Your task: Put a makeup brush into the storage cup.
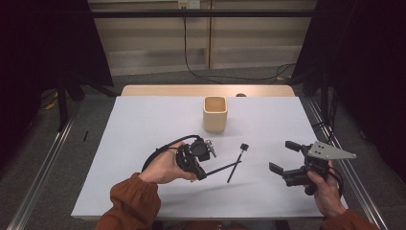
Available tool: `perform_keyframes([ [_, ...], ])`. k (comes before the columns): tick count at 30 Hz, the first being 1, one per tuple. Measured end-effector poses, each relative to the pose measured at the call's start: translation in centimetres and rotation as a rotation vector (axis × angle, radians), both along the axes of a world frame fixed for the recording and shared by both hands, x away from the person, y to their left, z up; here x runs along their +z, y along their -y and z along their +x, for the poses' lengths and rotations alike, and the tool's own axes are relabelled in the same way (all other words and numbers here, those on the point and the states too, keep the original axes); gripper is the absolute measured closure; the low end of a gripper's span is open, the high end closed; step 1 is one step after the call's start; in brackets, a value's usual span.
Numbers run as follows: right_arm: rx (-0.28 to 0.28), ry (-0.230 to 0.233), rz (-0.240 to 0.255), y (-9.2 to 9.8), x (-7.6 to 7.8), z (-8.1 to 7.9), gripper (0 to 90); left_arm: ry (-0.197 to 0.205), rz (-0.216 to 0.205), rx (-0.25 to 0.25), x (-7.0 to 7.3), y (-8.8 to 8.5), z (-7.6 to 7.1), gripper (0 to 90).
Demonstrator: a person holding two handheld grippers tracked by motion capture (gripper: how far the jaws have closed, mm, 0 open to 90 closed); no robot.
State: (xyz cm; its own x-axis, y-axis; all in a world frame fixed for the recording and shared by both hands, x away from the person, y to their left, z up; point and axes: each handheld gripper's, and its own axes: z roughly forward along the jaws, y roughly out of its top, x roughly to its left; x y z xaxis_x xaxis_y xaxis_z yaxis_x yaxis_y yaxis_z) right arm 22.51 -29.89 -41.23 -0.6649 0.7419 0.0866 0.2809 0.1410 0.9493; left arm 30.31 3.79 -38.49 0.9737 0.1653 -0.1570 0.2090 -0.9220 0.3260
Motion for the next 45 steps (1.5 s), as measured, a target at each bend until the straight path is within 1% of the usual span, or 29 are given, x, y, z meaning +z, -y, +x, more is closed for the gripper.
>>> perform_keyframes([
  [1,0.006,0.005,0.001,-0.1,0.1,0.3,0.0,0.001,0.006,0.0,0.0,0.0,0.0,84.6],
  [2,0.021,-0.003,0.008,-0.3,0.3,0.6,0.0,-0.001,0.004,0.003,0.0,0.0,0.0,84.6],
  [3,0.026,-0.004,0.007,-0.4,0.4,0.8,0.0,-0.015,-0.001,0.011,0.0,0.0,0.0,84.6],
  [4,0.031,-0.006,0.006,-0.6,0.5,1.1,0.0,-0.009,0.009,-0.001,0.0,0.0,0.1,84.6],
  [6,0.041,-0.014,0.008,-0.9,0.8,1.7,0.0,-0.01,0.005,0.0,0.0,-0.1,0.2,84.6],
  [8,0.074,-0.032,0.007,-1.2,1.1,2.3,0.0,-0.009,0.005,-0.001,0.0,-0.1,0.2,84.6],
  [10,0.092,-0.032,0.007,-1.5,1.3,2.6,0.2,-0.013,0.004,0.001,-0.1,0.0,0.1,84.6],
  [11,0.108,-0.034,0.01,-1.6,1.5,2.8,0.2,-0.019,0.007,-0.01,-0.1,0.0,0.2,84.6],
  [12,0.127,-0.04,0.011,-1.8,1.6,3.0,0.3,-0.017,0.007,-0.014,-0.2,0.1,0.1,84.6],
  [15,0.149,-0.036,0.018,-2.4,1.9,3.6,1.4,-0.015,0.01,-0.017,-0.3,0.2,0.1,84.6],
  [17,0.167,-0.03,0.03,-2.8,2.3,4.3,1.5,-0.017,0.01,-0.01,-0.2,0.3,0.0,84.6],
  [20,0.187,-0.017,0.02,-3.4,2.8,5.2,3.7,-0.019,0.019,-0.024,-0.1,0.4,0.0,84.6],
  [22,0.193,-0.004,0.006,-3.9,3.1,5.7,4.2,-0.015,0.017,-0.026,-0.1,0.5,0.0,84.5],
  [23,0.201,0.002,-0.005,-4.3,3.2,6.1,3.2,-0.012,0.013,-0.018,-0.2,0.5,-0.1,84.5],
  [25,0.22,0.008,-0.016,-5.0,3.2,6.6,2.2,-0.015,0.024,-0.029,-0.2,0.5,0.1,84.5],
  [27,0.242,0.022,-0.04,-5.7,3.2,7.0,2.2,-0.01,0.02,-0.021,-0.2,0.4,0.1,84.5],
  [28,0.248,0.026,-0.059,-6.0,3.1,7.2,2.3,-0.014,0.017,-0.02,-0.2,0.4,0.2,84.5],
  [29,0.259,0.014,-0.079,-6.3,3.1,7.4,1.9,-0.011,0.011,-0.013,-0.3,0.3,0.2,84.5],
  [32,0.273,0.008,-0.108,-6.9,2.9,7.8,2.5,-0.018,0.011,-0.011,-0.3,0.3,0.2,84.5],
  [33,0.277,0.005,-0.107,-7.0,2.7,7.9,2.5,-0.019,0.01,-0.014,-0.3,0.3,0.2,84.5],
  [34,0.291,-0.007,-0.111,-7.0,2.6,8.0,3.4,-0.02,0.01,-0.005,-0.4,0.4,0.2,84.5],
  [35,0.315,-0.03,-0.122,-7.1,2.4,8.1,5.1,-0.022,0.008,0.002,-0.5,0.4,0.1,84.5],
  [36,0.323,-0.035,-0.129,-7.2,2.3,8.1,5.6,-0.023,0.021,-0.017,-0.5,0.4,0.3,84.5],
  [37,0.329,-0.041,-0.133,-7.2,2.3,8.1,6.8,-0.031,0.027,-0.025,-0.5,0.4,0.3,84.5],
  [38,0.344,-0.049,-0.141,-7.2,2.3,8.2,8.7,-0.028,0.026,-0.023,-0.6,0.4,0.3,84.5],
  [40,0.371,-0.056,-0.154,-7.3,2.3,8.2,8.9,-0.03,0.021,-0.018,-0.6,0.5,0.4,84.5],
  [41,0.373,-0.063,-0.181,-7.4,2.3,8.2,9.8,-0.032,0.021,-0.021,-0.6,0.5,0.4,84.5],
  [44,0.413,-0.093,-0.2,-7.6,2.2,8.4,11.2,-0.034,0.028,-0.027,-0.5,0.4,0.5,84.5],
  [45,0.419,-0.094,-0.206,-7.6,2.3,8.4,11.4,-0.035,0.028,-0.027,-0.5,0.5,0.5,84.5],
])
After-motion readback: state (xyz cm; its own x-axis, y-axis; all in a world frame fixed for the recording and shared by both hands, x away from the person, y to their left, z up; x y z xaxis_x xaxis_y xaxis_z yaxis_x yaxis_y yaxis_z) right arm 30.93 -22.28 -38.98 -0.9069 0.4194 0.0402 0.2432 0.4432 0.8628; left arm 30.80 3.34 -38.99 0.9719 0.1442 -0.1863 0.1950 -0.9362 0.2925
